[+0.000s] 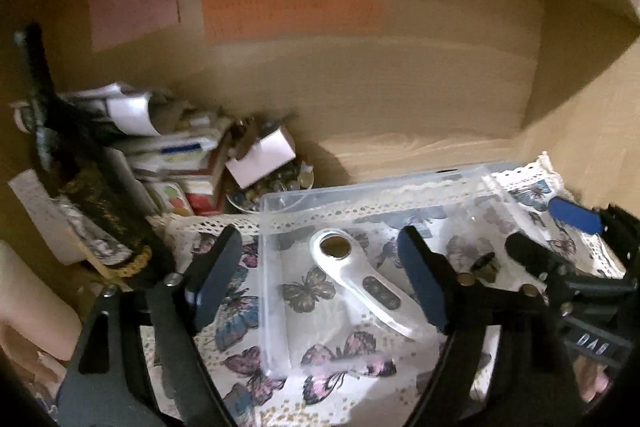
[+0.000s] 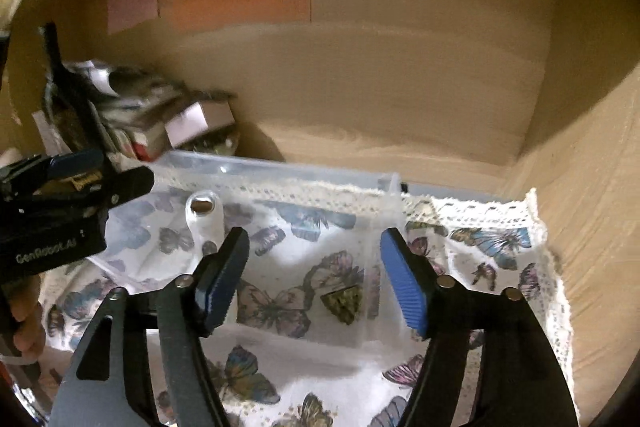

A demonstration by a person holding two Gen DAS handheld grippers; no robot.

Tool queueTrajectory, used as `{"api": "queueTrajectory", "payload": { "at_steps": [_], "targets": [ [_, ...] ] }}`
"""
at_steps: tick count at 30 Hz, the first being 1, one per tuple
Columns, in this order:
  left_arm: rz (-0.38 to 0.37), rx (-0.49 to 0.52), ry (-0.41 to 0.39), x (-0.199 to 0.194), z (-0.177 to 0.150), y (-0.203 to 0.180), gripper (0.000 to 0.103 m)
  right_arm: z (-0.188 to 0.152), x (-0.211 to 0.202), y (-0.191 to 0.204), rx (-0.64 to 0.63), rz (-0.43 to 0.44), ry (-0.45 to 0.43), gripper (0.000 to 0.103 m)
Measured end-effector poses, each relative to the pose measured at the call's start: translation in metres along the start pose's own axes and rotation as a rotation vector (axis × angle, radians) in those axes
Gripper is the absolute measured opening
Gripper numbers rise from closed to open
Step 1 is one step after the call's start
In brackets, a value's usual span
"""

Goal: Organize rigid objects
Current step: 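Carry the shaver and butterfly clip into the clear box and open both tools, then grasp the white plug adapter with the left tool while the right grasps a black clip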

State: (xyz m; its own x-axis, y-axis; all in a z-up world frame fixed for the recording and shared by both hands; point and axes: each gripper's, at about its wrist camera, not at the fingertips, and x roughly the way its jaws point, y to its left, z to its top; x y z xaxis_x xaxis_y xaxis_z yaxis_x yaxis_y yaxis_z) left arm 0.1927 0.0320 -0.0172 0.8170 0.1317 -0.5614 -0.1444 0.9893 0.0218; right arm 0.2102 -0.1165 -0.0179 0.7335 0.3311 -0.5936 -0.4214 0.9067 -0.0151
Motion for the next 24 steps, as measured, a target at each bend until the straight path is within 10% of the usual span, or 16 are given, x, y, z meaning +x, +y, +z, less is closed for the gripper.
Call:
{"api": "queueTrajectory", "payload": {
  "at_steps": [10,24],
  "targets": [
    [-0.058,0.056,-0.034,-0.056,-0.037,0.003,0.098,-0.024,-0.065,-0.002,0.023,0.0,-0.082,0.076],
    [-0.129,0.051,0.21,-0.033,-0.116,0.007,0.099,-0.092,-0.059,0.003,0.055,0.04,0.065,0.077]
  ]
}}
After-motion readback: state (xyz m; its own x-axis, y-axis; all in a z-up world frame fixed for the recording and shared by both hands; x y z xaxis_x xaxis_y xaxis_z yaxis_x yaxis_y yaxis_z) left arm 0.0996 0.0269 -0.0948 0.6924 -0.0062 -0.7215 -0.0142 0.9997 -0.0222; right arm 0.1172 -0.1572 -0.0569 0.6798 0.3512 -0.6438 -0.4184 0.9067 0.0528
